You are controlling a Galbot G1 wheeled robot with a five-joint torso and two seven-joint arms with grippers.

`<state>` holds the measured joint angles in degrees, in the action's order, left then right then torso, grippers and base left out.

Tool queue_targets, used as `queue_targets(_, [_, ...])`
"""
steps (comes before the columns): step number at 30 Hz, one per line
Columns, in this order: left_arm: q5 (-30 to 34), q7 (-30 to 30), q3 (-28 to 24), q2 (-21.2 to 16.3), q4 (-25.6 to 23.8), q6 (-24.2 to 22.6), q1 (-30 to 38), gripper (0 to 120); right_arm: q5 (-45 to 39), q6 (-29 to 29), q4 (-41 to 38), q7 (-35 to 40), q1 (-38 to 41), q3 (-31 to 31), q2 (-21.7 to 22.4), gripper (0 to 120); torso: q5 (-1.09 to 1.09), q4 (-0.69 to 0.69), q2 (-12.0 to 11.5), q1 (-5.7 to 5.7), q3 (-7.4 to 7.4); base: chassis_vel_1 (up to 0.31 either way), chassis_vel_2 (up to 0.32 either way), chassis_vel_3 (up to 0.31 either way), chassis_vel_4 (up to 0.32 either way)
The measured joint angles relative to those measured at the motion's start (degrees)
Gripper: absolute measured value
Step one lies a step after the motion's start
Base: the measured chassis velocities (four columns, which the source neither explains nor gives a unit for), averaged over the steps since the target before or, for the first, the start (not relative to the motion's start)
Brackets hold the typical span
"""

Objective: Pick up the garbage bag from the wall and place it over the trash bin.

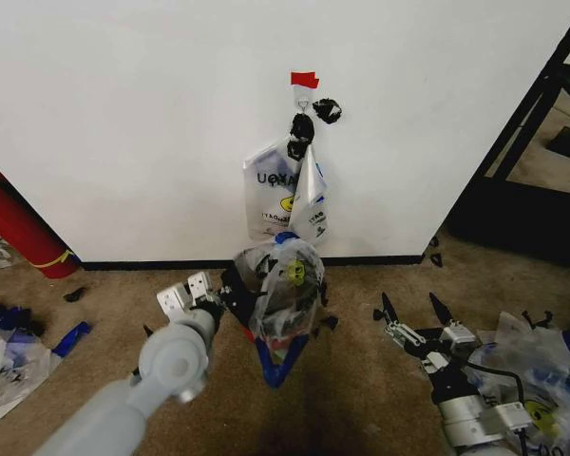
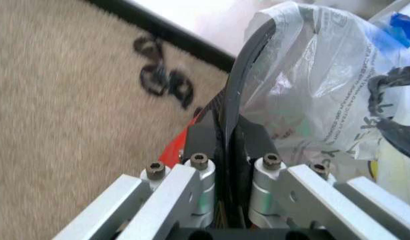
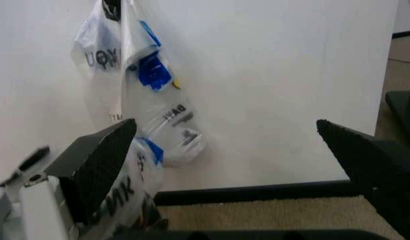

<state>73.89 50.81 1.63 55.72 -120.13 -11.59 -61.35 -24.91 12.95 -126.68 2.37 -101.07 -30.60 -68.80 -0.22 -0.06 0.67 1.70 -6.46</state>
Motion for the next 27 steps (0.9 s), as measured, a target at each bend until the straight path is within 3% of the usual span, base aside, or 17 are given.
queue_targets(7, [-5.2, -0.6, 0.2, 5.2, 2.2, 1.7, -3.5, 2, 0.7, -0.6, -0.1, 0.2, -0.4, 0.4, -0.1, 100, 0.0, -0.01, 0.0, 0.0, 0.0, 0.0, 0.0, 0.0, 0.0])
queue_targets(18, [-8.0, -0.9, 1.1, 7.8, 3.8, 1.8, -5.3, 2, 1.1, -0.8, -0.1, 0.3, -0.5, 0.9, -0.1, 100, 0.01, 0.0, 0.0, 0.0, 0.01, 0.0, 0.0, 0.0, 0.0])
queue_targets(23, [-8.4, -0.8, 1.5, 8.2, 3.4, 1.0, -6.1, 9, 1.2, -0.9, -0.1, 0.3, -0.4, 1.0, -0.1, 100, 0.01, 0.0, 0.0, 0.0, 0.01, 0.0, 0.0, 0.0, 0.0])
queue_targets(24, [-8.8, -0.8, 1.6, 8.3, 3.2, 0.6, -6.7, 19, 1.2, -0.9, -0.1, 0.3, -0.4, 1.0, -0.1, 100, 0.0, -0.01, 0.0, 0.0, -0.01, 0.0, 0.0, 0.0, 0.0])
queue_targets(27, [-10.1, -0.8, 2.1, 8.2, 1.4, 0.0, -7.9, 32, 1.2, -1.1, -0.3, 0.5, -0.5, 1.0, 0.1, 100, 0.0, -0.01, 0.0, 0.0, 0.0, 0.0, 0.0, 0.0, 0.0])
